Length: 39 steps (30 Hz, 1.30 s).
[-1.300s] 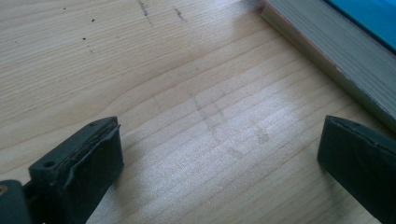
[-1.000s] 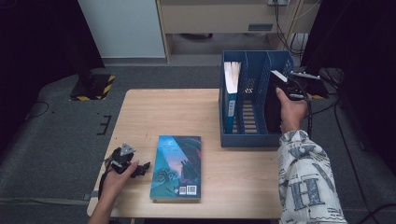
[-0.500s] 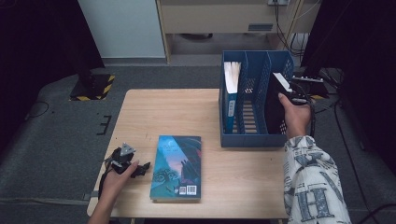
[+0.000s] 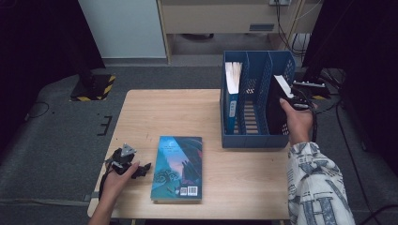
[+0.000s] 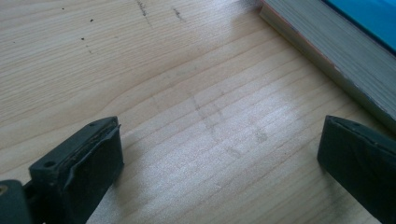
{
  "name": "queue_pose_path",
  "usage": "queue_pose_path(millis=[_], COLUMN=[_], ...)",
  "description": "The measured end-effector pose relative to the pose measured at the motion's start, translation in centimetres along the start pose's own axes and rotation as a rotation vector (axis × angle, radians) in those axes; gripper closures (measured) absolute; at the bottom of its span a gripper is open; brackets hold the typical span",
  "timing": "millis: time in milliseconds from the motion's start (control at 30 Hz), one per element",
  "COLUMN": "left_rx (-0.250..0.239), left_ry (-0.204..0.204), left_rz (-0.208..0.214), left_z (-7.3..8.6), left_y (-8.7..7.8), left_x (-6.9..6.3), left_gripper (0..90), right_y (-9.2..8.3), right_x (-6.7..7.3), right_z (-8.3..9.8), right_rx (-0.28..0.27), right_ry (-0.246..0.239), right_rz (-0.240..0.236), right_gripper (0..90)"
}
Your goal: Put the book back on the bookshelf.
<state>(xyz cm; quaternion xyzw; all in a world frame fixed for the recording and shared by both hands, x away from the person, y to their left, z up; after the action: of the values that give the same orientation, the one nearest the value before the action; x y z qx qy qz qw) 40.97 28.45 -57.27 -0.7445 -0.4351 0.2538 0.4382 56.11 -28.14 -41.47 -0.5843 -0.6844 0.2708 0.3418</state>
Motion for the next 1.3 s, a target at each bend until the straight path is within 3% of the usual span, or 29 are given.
queue_pose_path(millis=[400, 600, 933, 1300], left_rx=[0.000, 0.000, 0.000, 0.000], left_ry=[0.001, 0.001, 0.001, 0.001], left_rz=[0.000, 0.000, 0.000, 0.000], left_z=[0.0, 0.0, 0.0, 0.0], left_y=[0.0, 0.0, 0.0, 0.0], left_x=[0.0, 0.0, 0.0, 0.0], left_gripper=[0.0, 0.0, 0.0, 0.0], right_y=[-0.4, -0.5, -0.9, -0.9], right_x=[-0.7, -0.3, 0.3, 0.3], right_z=[1.2, 1.3, 0.7, 0.1], right_rx=[0.006, 0.002, 0.001, 0.000], right_ry=[0.019, 0.012, -0.012, -0.003], right_rz=[-0.025, -0.026, -0.030, -0.032], right_gripper=[49.4, 47.9, 46.3, 45.8])
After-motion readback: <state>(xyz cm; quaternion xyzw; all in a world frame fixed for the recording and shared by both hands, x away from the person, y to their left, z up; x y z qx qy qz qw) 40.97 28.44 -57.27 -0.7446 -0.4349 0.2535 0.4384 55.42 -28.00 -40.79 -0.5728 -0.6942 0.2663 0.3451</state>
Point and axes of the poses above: each handheld gripper's, and its own axes: y roughly forward along the jaws, z roughly out of its underside, x roughly to its left, the point moved 5 cm from there along y, roughly forward along the jaws, and after that the axes turned 15 degrees about x, right-handed, at the moved point
